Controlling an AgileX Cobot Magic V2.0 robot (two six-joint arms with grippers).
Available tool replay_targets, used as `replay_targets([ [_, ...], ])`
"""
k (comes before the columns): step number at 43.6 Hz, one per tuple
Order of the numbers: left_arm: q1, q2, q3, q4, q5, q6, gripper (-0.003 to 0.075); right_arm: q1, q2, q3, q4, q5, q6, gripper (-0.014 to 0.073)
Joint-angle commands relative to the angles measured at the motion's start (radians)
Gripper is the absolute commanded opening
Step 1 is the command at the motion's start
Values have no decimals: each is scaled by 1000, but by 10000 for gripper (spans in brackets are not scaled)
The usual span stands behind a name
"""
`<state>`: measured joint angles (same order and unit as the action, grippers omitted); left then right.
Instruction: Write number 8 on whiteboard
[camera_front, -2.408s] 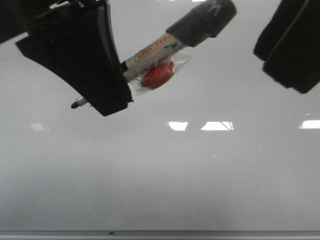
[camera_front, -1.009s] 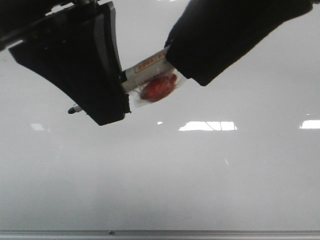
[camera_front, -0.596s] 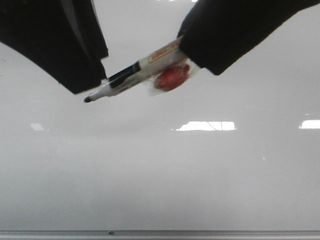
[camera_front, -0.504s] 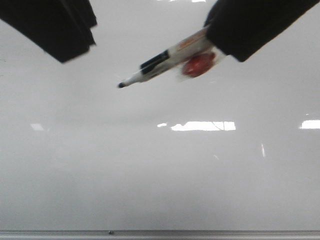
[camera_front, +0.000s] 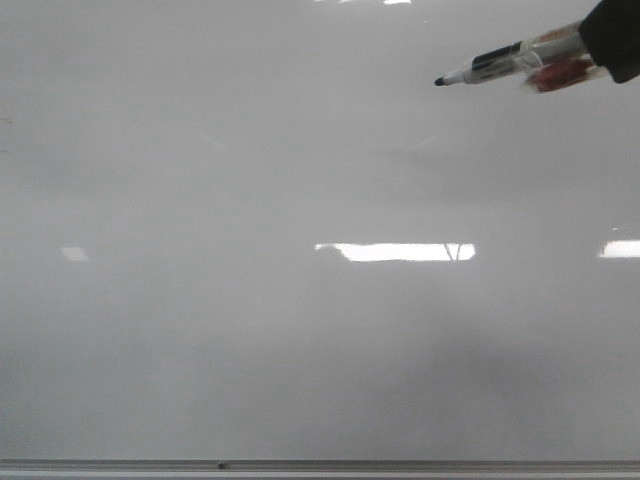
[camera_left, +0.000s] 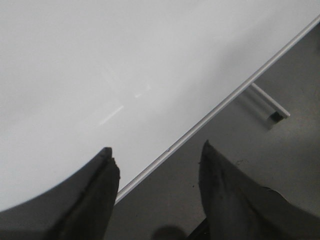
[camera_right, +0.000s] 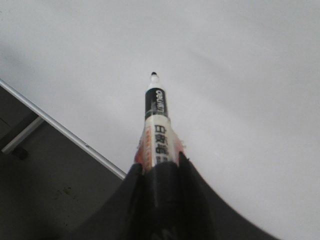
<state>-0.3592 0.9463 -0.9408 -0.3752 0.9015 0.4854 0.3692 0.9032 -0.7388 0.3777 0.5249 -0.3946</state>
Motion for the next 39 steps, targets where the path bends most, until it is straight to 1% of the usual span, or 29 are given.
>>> replay_targets([
  [1,18,-12,-23,-55,-67,-11,368,-6,1,-34,26,-119,4,-97],
  [8,18,-12,-23,-55,-67,-11,368,-21,59,-107,26,-122,6,-97],
  [14,18,-12,-23,-55,-67,-11,368,-90,125,-203,26,-49,8,-97],
  [18,18,-12,-23,-55,-67,-11,368,-98,176,-252,26,-19,7,-97],
  [27,18,-12,-23,-55,-67,-11,368,-96,289,-316,26,-43,5,-97],
  [34,18,-12,-23,-55,-65,-11,368,-96,361,-351,26,-106,5,-97],
  [39,18,-12,-23,-55,-65,-11,368,-96,416,-378,26,-114,5,-97],
])
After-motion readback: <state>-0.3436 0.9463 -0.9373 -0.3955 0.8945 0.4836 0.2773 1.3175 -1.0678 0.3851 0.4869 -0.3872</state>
